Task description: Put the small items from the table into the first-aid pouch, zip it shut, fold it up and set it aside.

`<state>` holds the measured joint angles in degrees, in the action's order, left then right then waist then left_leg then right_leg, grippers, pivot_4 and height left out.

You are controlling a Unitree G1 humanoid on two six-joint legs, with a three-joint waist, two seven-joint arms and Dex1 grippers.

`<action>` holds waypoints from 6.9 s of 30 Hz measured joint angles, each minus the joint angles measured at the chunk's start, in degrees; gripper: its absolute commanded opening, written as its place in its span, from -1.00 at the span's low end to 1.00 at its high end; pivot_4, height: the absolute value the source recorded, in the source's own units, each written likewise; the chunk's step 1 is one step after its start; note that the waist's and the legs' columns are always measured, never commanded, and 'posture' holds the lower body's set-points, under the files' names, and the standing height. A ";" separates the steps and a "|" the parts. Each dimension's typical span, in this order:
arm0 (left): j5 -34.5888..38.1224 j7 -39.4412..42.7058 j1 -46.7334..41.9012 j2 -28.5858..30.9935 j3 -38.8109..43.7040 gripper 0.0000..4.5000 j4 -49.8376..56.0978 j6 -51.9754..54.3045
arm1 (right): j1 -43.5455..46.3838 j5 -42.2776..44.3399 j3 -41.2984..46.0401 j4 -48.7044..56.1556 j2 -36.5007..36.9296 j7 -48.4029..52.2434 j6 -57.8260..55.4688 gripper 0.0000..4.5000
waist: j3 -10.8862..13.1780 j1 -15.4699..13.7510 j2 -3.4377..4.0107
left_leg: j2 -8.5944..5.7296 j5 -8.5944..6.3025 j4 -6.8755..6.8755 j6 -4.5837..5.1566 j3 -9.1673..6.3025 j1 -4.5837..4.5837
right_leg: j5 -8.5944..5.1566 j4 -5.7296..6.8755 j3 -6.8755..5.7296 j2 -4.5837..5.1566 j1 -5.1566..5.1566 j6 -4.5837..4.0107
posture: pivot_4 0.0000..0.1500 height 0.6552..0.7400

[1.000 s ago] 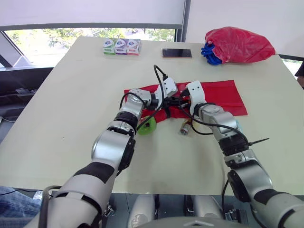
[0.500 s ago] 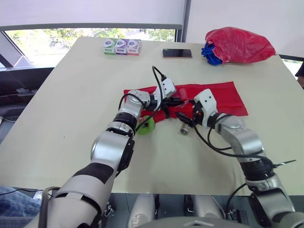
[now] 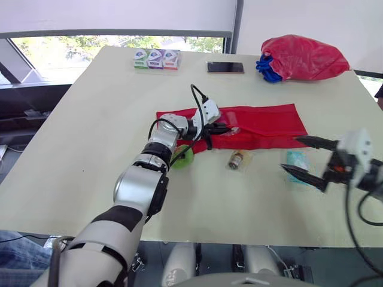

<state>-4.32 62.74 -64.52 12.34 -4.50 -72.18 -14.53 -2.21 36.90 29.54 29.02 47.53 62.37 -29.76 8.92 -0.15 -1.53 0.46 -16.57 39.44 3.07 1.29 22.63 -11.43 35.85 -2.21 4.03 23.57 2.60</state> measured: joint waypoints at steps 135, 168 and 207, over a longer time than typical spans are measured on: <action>2.39 7.33 10.60 -1.85 -5.09 -1.00 17.84 1.22 | 21.08 -21.89 -27.18 2.52 -30.96 -47.24 -42.54 -0.70 | -0.02 0.86 0.20 | -0.07 0.03 -0.10 -0.04 -0.10 0.04 | 0.00 0.04 -0.06 -0.02 0.07 -0.02 | 1.00 1.00; 1.51 8.83 8.51 3.47 -5.28 -1.00 12.43 -3.80 | 1.14 -18.41 -22.87 5.21 -22.38 -31.33 0.52 -0.95 | -0.01 0.67 0.21 | 0.07 0.03 -0.11 -0.05 -0.09 -0.01 | -0.02 0.01 -0.04 -0.12 0.05 -0.01 | 1.00 1.00; 5.73 8.83 10.85 0.68 -6.86 0.96 26.84 1.43 | -36.09 6.64 9.13 20.98 -17.36 -18.85 9.91 1.00 | -0.05 -0.82 0.13 | 0.13 0.02 -0.03 -0.04 0.05 -0.03 | -0.11 -0.03 0.24 -0.14 0.02 0.12 | 1.00 1.00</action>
<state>1.41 71.57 -53.67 13.01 -11.36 -45.34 -13.09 -38.30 43.54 38.67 50.00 30.17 43.52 -19.86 8.88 -0.98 -1.40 0.59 -16.55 39.41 3.04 1.34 22.61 -11.54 35.82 -1.97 3.89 23.59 2.72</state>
